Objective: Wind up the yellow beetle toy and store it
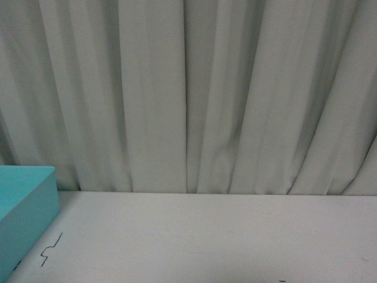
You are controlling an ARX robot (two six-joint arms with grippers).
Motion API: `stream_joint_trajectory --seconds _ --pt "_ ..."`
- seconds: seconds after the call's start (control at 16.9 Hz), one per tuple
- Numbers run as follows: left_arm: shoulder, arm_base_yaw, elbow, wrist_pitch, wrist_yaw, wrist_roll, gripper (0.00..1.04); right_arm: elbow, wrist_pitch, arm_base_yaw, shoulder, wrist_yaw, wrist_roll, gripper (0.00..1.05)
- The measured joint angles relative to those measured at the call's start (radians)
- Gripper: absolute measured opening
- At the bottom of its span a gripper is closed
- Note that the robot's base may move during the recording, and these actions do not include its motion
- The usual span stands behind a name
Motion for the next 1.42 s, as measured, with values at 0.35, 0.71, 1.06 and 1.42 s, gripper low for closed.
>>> stream_joint_trajectory --seconds 0.35,0.71,1.06,1.42 --pt "0.000 0.000 0.000 0.000 0.000 0.000 0.98 0.000 0.000 0.000 0.000 0.000 0.000 0.98" --pt "0.000 0.000 0.000 0.000 0.000 0.000 0.98 0.000 0.000 0.000 0.000 0.000 0.000 0.98" --pt "0.000 0.000 0.000 0.000 0.000 0.000 0.98 0.000 0.000 0.000 0.000 0.000 0.000 0.98" --pt "0.000 0.000 0.000 0.000 0.000 0.000 0.98 0.000 0.000 0.000 0.000 0.000 0.000 0.98"
